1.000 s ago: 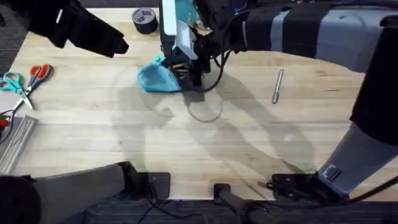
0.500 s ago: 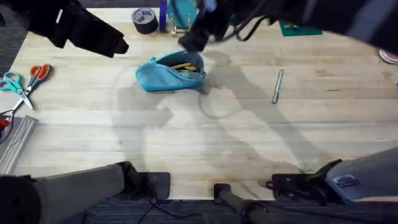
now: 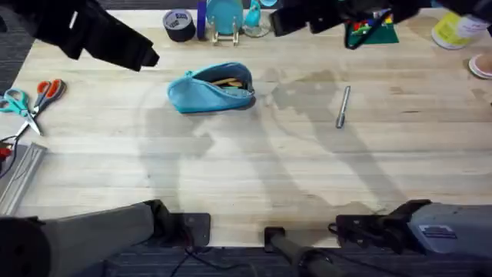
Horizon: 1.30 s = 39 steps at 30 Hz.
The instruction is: Unzip the bag, pick up the pens from the table one at a time and place them inside, then zip the bag closed.
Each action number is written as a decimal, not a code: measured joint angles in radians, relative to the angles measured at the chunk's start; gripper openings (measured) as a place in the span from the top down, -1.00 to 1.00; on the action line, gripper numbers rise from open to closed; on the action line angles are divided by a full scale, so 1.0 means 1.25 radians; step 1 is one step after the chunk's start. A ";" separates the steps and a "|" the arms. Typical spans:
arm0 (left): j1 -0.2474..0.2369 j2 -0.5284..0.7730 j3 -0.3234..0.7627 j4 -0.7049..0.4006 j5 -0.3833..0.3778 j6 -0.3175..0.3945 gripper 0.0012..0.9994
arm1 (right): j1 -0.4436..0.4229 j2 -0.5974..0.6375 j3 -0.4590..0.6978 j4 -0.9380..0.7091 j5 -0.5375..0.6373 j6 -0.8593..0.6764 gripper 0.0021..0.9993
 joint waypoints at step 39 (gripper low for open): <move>0.000 0.000 0.000 0.000 0.000 0.000 -0.99 | -0.206 -0.076 -0.026 -0.400 0.124 0.498 -0.99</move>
